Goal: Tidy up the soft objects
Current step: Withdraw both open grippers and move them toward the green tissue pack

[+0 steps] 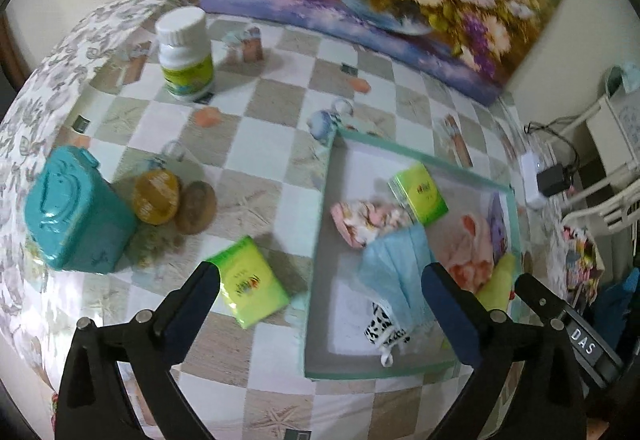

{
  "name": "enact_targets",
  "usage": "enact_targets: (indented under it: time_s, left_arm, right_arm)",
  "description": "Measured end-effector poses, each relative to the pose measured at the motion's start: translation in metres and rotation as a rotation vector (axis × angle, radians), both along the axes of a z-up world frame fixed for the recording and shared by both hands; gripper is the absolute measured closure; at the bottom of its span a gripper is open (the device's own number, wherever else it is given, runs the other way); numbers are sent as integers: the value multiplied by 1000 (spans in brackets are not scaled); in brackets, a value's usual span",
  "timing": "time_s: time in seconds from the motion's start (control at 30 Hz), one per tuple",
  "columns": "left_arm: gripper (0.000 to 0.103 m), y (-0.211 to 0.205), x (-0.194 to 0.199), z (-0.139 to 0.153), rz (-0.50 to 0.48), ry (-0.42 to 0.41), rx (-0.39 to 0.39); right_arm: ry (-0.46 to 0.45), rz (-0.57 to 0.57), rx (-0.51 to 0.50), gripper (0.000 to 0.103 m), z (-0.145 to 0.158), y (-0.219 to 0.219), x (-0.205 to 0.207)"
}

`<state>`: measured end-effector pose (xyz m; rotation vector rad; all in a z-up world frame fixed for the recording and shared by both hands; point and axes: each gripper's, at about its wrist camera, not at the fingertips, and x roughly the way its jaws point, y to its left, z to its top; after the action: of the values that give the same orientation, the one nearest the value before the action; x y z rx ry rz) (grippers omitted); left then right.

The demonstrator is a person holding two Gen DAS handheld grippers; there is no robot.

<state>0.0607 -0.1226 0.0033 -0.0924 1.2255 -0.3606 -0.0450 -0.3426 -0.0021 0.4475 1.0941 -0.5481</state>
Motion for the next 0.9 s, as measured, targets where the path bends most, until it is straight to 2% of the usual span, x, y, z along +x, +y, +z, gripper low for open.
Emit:
enact_targets:
  time_s: [0.17,0.4,0.53,0.8,0.9]
  left_arm:
    - [2,21,7,7,38,-15,-16]
    - [2,57,15,5,122,6,-38]
    - [2,70,15,5,154,5,-31]
    - [2,90,11,-11,224,66,-32]
    - [2,96,13,-24,250,112,-39]
  right_arm:
    - [-37,33,-44,0,17,17,5]
    - [-85,165,-60,0,27,63,26]
    - [-80,270,-67,0,24,92,40]
    - [-42,397,-28,0,2,127,61]
    - [-20,450,-22,0,-7,140,70]
